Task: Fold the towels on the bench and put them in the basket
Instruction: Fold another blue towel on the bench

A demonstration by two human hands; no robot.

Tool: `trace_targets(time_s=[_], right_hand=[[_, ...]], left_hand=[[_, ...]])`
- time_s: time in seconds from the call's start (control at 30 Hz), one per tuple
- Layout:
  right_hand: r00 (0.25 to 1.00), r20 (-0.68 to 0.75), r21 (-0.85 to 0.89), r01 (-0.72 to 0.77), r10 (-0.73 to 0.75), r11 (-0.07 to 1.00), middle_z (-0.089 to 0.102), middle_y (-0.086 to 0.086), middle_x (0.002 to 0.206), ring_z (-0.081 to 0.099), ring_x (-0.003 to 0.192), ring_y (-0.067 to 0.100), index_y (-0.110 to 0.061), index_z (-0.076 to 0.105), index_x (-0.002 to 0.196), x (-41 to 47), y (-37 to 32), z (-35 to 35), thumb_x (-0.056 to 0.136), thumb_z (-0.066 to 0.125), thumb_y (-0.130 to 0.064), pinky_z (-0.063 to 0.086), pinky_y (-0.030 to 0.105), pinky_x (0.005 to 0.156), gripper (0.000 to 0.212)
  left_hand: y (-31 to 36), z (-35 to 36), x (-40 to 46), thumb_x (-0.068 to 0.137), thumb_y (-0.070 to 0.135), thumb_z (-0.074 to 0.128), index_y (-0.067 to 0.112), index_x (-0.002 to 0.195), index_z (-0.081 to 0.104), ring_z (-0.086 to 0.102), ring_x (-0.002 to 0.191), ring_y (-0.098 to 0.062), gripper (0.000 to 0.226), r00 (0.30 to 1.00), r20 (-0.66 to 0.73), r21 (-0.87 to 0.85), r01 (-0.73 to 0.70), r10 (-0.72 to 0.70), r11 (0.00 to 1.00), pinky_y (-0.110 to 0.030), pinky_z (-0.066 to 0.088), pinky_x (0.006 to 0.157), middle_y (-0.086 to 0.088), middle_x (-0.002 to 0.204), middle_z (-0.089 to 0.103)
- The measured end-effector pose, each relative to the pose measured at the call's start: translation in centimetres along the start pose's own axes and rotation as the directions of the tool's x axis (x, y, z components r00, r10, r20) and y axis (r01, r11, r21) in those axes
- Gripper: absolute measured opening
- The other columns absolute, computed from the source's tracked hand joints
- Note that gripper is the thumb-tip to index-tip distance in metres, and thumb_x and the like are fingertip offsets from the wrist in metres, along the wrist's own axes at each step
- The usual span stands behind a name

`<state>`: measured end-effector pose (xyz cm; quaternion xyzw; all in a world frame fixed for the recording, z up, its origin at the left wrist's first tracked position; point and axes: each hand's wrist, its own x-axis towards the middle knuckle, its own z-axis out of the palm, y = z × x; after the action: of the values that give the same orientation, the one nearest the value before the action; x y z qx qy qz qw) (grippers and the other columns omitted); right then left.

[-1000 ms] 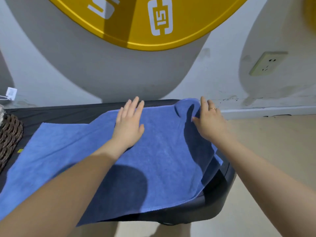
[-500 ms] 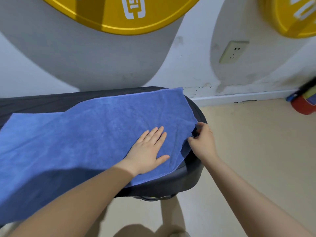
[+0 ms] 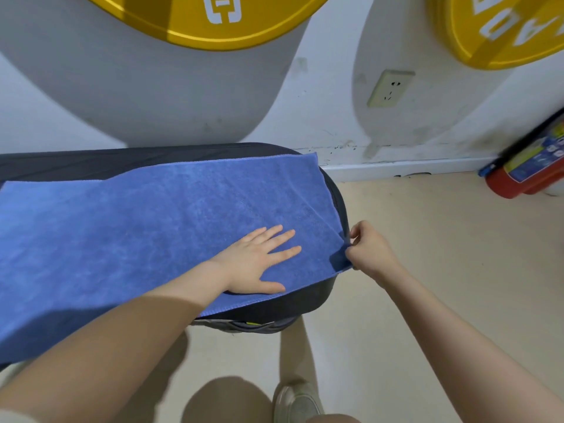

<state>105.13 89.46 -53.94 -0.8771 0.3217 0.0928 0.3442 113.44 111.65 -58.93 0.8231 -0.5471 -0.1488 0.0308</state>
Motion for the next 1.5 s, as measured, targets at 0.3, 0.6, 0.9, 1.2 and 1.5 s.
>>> trace_targets(time_s=[0.3,0.6,0.9,1.2,1.5], right_hand=[[0.892,-0.071,-0.355,0.396,-0.446,0.847,0.043,0.010,0.134,0.036,0.125,0.030,-0.009,0.058,0.105,-1.8,-6.7,5.2,0.081,0.052,-0.013,0.034,0.037,0.100,0.026],[0.644,0.230,-0.225,0.765,-0.730,0.604,0.046,0.007,0.128,0.040,0.117,0.029,-0.008,0.054,0.110,-2.1,-22.8,18.8,0.090,0.042,-0.010,0.040,0.038,0.093,0.024],[0.654,0.259,-0.503,0.720,-0.711,0.478,0.044,0.008,0.116,0.044,0.083,0.029,-0.008,0.046,0.112,0.6,-32.3,25.7,0.097,0.035,-0.010,0.034,0.033,0.063,0.019],[0.811,0.292,-0.516,0.580,-0.508,0.630,0.046,0.007,0.116,0.050,0.085,0.030,-0.009,0.059,0.104,3.1,-35.8,27.4,0.085,0.051,-0.011,0.039,0.033,0.067,0.021],[0.717,0.171,-0.357,0.684,-0.676,0.636,0.024,0.012,0.147,0.047,0.088,0.032,-0.007,0.041,0.120,1.4,-35.1,28.5,0.092,0.038,-0.001,0.037,0.033,0.063,0.029]], left_hand=[[-0.3,-1.4,-3.1,0.094,0.037,0.025,0.026,0.143,0.035,0.026,0.141,-0.021,0.050,0.989,-0.145,0.004,-0.017,0.017,1.000,-0.034,0.018,0.115,0.000,0.154,0.028],[-13.8,-1.3,-18.5,0.095,0.005,0.034,0.016,0.138,0.040,0.043,0.127,-0.026,0.045,0.577,-0.348,-0.288,0.684,-0.739,0.670,-0.041,0.040,0.096,-0.002,0.141,0.044],[-26.6,-1.2,-24.2,0.096,0.010,0.037,0.012,0.131,0.045,0.054,0.106,-0.038,0.036,0.316,-0.183,-0.412,0.835,-0.931,0.365,-0.042,0.044,0.090,-0.018,0.125,0.041],[-28.7,-3.2,-22.1,0.096,0.011,0.045,0.005,0.114,0.048,0.054,0.100,-0.037,0.020,0.361,-0.127,-0.198,0.903,-0.924,0.380,-0.037,0.036,0.069,-0.017,0.122,0.039],[-25.8,-3.3,-22.7,0.084,-0.009,0.043,0.006,0.141,0.021,0.045,0.119,-0.036,0.063,0.294,-0.282,-0.255,0.895,-0.913,0.367,-0.043,0.044,0.080,-0.017,0.148,0.019]])
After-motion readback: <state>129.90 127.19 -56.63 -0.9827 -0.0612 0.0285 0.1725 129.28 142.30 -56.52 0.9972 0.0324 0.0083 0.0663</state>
